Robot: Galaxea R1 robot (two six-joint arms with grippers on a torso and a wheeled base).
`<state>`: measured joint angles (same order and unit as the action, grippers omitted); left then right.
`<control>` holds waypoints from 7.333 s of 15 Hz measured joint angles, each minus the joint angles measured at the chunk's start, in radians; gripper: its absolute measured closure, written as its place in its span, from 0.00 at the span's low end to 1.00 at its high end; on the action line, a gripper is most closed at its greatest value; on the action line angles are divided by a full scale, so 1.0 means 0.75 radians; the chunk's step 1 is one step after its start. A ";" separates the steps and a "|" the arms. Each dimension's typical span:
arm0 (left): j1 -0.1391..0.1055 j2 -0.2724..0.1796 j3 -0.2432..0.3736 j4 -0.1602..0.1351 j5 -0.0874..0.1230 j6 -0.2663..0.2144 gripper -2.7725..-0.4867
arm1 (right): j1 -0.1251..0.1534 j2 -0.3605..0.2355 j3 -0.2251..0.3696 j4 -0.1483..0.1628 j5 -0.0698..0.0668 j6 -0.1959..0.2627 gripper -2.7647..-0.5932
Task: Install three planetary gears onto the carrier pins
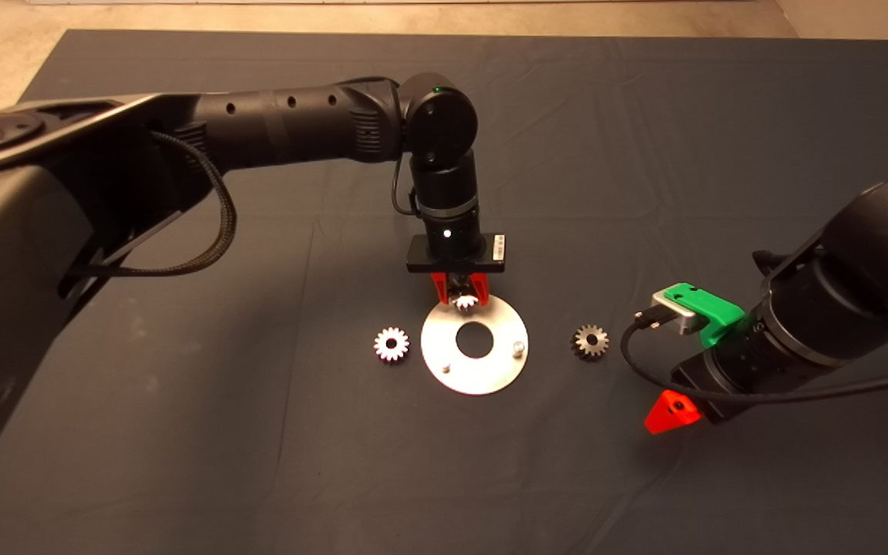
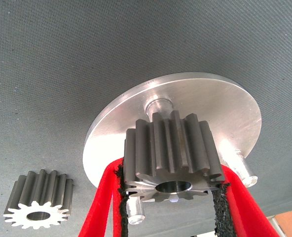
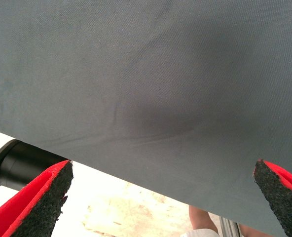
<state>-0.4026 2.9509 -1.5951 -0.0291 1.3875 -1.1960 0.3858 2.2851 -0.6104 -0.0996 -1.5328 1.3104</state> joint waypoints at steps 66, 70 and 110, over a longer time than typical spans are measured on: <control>-0.071 -0.455 0.647 0.151 0.114 -0.169 0.32 | -0.051 0.344 -0.682 -0.003 0.010 -0.353 0.01; 0.017 -0.455 0.697 0.311 0.110 -0.171 0.32 | -0.075 0.357 -0.693 -0.005 0.000 -0.361 0.01; 0.123 -0.407 0.616 0.354 -0.023 -0.474 0.37 | -0.097 0.370 -0.691 -0.005 0.004 -0.362 0.01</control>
<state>-0.3102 2.6460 -1.1330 0.2364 1.3706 -1.5513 0.3130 2.5626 -1.1285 -0.1034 -1.5298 1.0389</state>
